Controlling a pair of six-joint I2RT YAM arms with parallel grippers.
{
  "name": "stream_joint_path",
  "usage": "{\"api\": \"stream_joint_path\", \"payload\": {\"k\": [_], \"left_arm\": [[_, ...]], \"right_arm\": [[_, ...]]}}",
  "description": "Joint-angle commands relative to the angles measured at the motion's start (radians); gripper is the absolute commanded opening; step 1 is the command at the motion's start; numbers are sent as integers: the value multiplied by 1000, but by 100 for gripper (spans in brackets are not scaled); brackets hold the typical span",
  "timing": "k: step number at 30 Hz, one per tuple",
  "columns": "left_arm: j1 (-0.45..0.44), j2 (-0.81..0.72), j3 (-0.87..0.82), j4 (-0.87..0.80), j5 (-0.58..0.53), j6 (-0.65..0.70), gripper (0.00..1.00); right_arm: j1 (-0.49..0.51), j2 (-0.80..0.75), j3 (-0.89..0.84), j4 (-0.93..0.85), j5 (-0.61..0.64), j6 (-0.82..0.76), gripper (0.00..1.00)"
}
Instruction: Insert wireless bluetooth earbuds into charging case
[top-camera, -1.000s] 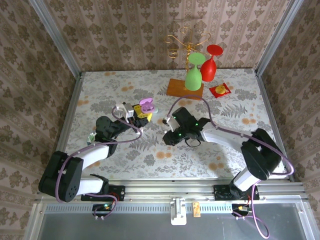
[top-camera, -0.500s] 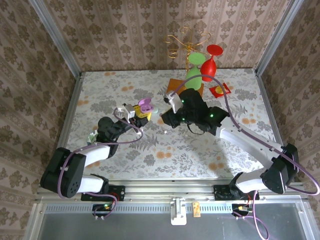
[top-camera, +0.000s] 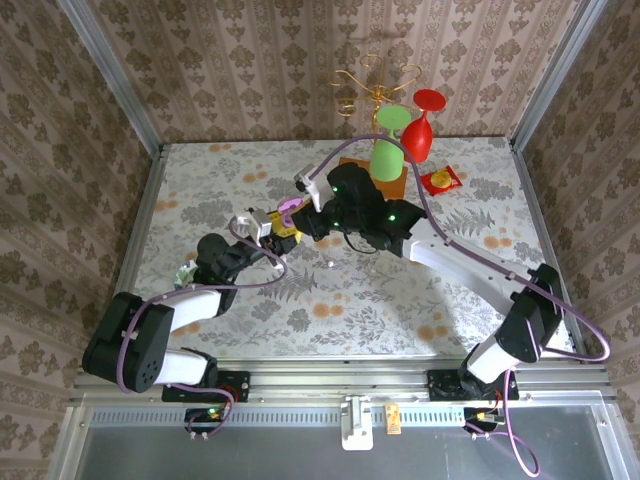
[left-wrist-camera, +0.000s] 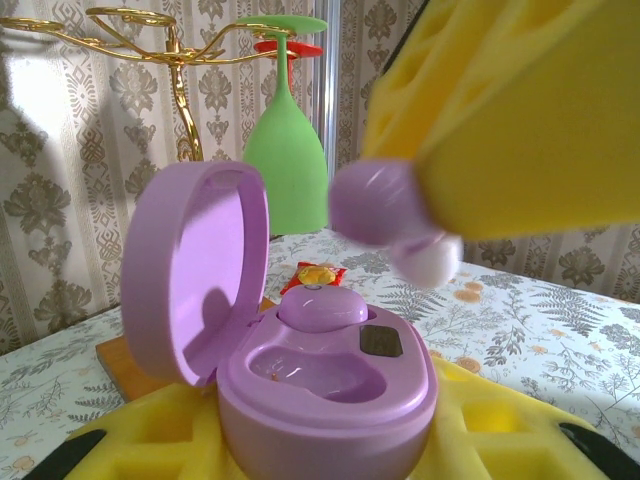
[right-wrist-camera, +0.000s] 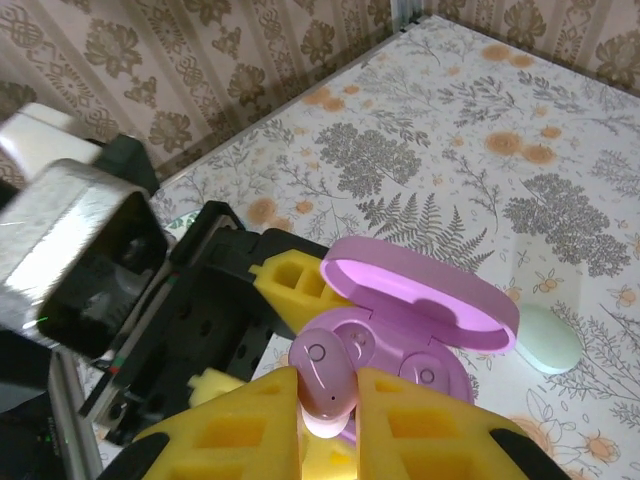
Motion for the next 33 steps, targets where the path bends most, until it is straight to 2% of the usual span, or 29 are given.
{"api": "stream_joint_path", "payload": {"k": [1, 13, 25, 33], "left_arm": [[-4, -5, 2, 46, 16, 9, 30], [-10, -5, 14, 46, 8, -8, 30], [-10, 1, 22, 27, -71, -3, 29], [-12, -1, 27, 22, -98, 6, 29]], "right_arm": [[6, 23, 45, 47, 22, -3, 18], [7, 73, 48, 64, 6, 19, 18], [22, 67, 19, 73, -7, 52, 17], [36, 57, -23, 83, 32, 77, 18]]}}
